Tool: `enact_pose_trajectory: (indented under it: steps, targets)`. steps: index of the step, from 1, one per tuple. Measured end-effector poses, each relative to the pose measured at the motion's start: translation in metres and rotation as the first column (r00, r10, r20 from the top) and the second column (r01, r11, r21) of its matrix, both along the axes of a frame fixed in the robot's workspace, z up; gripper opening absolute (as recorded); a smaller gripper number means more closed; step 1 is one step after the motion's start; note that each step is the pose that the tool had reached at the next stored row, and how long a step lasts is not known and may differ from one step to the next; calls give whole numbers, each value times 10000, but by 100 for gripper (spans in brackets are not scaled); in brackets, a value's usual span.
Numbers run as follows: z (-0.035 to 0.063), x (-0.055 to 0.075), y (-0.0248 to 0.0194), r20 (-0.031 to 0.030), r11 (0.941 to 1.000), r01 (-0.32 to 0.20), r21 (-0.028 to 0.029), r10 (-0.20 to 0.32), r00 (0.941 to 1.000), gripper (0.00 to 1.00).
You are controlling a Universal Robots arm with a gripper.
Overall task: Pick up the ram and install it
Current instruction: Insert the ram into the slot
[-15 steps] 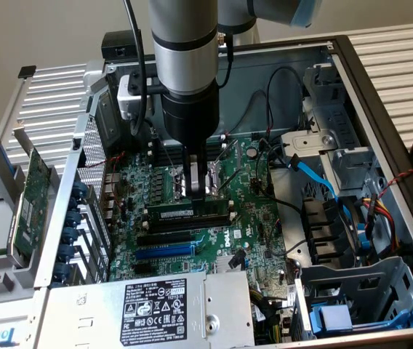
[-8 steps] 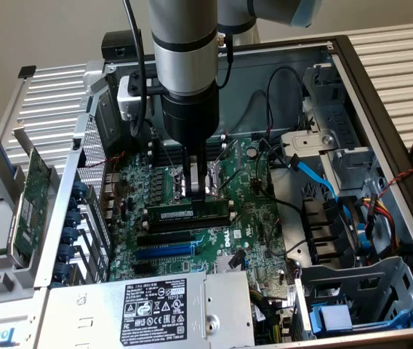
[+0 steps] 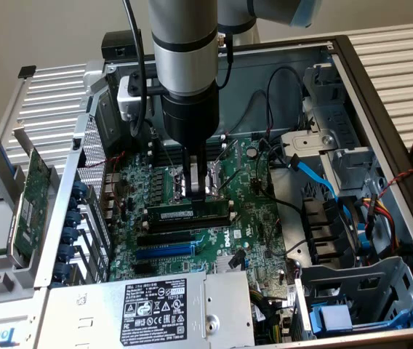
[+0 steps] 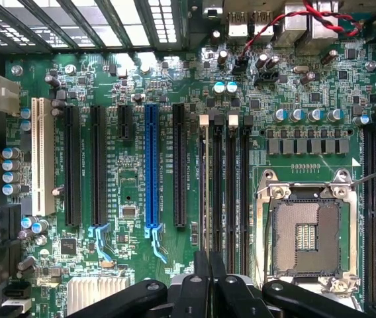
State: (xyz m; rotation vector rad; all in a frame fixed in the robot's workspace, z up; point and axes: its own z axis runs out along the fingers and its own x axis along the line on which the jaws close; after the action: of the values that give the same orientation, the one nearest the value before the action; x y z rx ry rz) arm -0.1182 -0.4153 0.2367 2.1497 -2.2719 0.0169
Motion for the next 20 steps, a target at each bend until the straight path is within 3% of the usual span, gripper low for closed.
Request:
enact_pose_trajectory:
  steps: [20]
  targets:
    - [-47,-11,0,47,10000,0,-10,0,10000,12]
